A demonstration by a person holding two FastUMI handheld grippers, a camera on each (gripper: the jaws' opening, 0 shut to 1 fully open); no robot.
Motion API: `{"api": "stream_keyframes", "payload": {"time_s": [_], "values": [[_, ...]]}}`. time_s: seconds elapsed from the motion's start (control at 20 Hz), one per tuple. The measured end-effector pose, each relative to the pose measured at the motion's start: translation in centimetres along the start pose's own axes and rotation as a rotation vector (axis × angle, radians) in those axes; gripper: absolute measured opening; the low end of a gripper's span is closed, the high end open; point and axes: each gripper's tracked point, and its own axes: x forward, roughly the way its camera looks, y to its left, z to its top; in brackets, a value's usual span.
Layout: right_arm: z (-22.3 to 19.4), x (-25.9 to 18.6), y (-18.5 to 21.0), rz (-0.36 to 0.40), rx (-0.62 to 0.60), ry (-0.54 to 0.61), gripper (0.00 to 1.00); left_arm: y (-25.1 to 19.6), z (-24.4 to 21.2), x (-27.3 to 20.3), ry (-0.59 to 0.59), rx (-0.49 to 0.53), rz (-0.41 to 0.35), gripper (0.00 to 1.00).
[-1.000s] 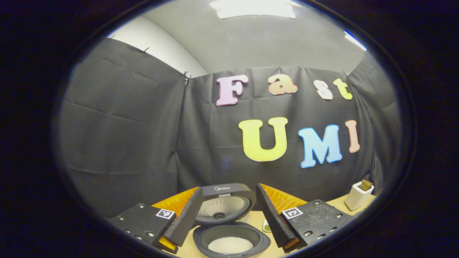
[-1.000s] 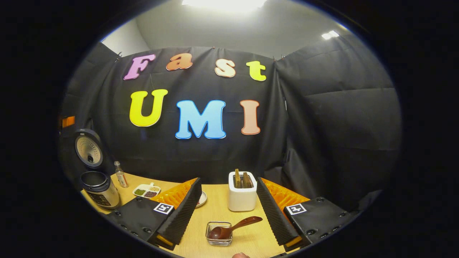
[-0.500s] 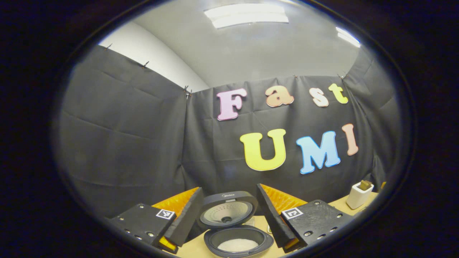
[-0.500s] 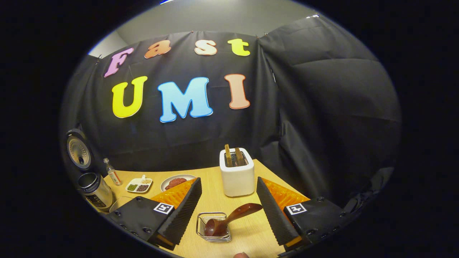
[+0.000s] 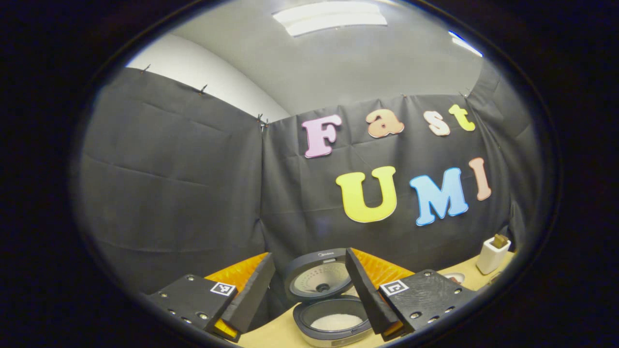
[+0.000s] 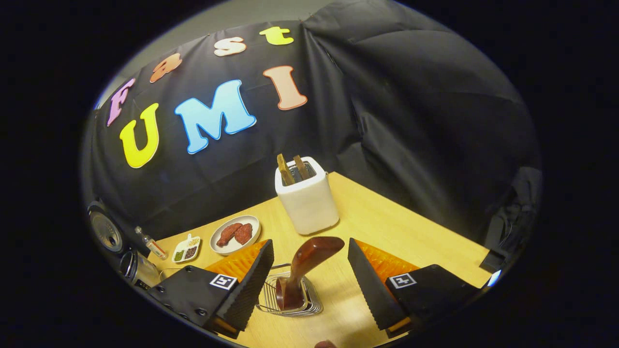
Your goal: Close the left gripper, press the button to open the rice cooker; take a wooden spoon from the chopstick holder with the right hand, scoop a spoonful of rice and pour it into the rice cooker, then put the wooden spoon back into the chopstick holder.
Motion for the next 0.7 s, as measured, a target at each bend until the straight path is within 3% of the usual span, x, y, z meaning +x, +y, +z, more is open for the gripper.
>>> {"api": "stream_keyframes", "payload": {"time_s": [0.2, 0.35, 0.45, 0.5, 0.65, 0.7], "values": [[-2.5, 0.8, 0.2, 0.012, 0.081, 0.089, 0.98, -0.2, -0.6, -0.5, 0.018, 0.009, -0.001, 0.90], [-3.7, 1.3, 1.2, 0.038, 0.105, 0.127, 0.90, -0.1, -1.1, -0.8, 0.032, 0.021, 0.003, 0.90], [-3.9, 1.5, 1.2, 0.038, 0.097, 0.123, 0.57, 0.2, -1.3, -1.2, 0.043, 0.044, 0.012, 0.91], [-3.8, 1.1, 1.5, 0.050, 0.100, 0.129, 0.47, 0.3, -1.5, -1.2, 0.046, 0.054, 0.015, 0.91], [-4.4, 2.1, 2.1, 0.053, 0.107, 0.144, 0.47, 0.2, -1.5, -1.5, 0.048, 0.056, 0.015, 0.90], [-4.2, 1.7, 2.1, 0.057, 0.112, 0.148, 0.20, 0.2, -1.4, -1.5, 0.049, 0.055, 0.017, 0.91]]}}
